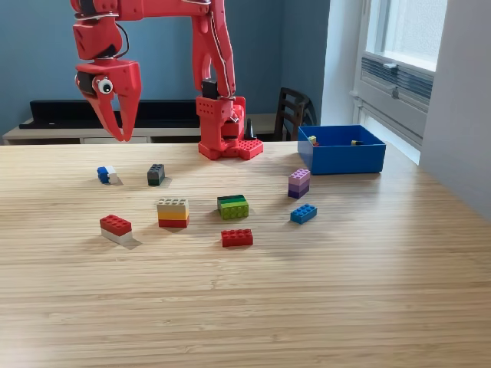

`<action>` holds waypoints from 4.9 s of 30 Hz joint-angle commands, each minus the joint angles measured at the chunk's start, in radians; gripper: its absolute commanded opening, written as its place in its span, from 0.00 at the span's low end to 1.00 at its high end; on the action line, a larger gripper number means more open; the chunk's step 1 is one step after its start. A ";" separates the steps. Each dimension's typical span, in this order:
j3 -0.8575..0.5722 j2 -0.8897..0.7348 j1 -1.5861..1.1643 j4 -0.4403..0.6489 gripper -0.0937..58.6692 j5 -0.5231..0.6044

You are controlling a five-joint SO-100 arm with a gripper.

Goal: Grasp a lego block and put it in the bin.

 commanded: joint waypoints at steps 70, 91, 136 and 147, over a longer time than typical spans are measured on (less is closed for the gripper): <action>0.183 0.084 -0.133 -0.299 0.00 -0.009; 0.147 0.081 -0.219 -0.301 0.09 -0.080; -0.244 -0.322 -0.362 -0.420 0.37 0.163; -0.390 -0.445 -0.374 -0.370 0.32 0.276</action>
